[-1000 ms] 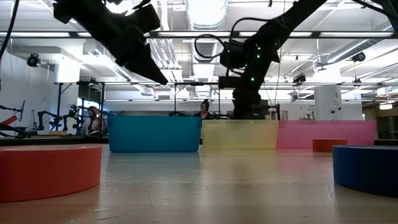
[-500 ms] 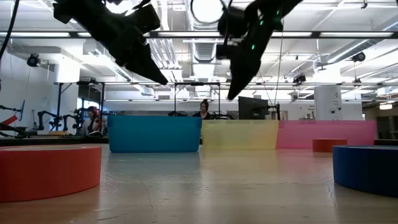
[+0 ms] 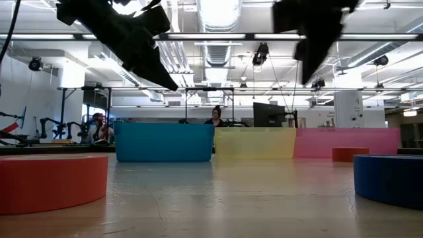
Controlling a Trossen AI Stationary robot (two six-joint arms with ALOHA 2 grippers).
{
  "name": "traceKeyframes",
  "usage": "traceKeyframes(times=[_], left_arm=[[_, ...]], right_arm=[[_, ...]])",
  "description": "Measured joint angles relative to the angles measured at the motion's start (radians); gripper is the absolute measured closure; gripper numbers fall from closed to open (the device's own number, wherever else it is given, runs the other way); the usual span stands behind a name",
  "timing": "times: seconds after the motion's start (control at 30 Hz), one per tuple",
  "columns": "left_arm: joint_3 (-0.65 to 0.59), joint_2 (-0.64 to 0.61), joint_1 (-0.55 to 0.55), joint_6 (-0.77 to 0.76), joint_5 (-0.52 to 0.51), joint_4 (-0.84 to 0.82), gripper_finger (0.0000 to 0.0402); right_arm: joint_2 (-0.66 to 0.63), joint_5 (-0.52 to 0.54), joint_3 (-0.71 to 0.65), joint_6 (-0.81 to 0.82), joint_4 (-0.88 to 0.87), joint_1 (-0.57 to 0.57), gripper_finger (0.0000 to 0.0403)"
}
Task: Pick and place Stapler, Stapler remover, tape
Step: Put the light blue staple remover into the yellow bin
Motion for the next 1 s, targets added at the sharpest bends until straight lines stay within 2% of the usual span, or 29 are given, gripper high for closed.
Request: traceKeyframes(times=[0.3,0.47,0.7,1.0], left_arm=[[0.000,0.000,0.000,-0.009,0.000,0.003,0.0348],[0.000,0.000,0.000,-0.009,0.001,0.003,0.0348],[0.000,0.000,0.000,-0.051,0.015,0.004,0.0348],[0.000,0.000,0.000,-0.036,0.014,0.020,0.0348]], right_arm=[[-0.031,-0.021,-0.185,0.554,0.004,0.222,0.0193],[-0.029,-0.143,-0.272,0.864,0.079,0.312,0.0193],[-0.022,-0.157,-0.348,1.092,0.226,0.388,0.0193],[0.001,-0.155,-0.403,1.277,0.392,0.449,0.0193]])
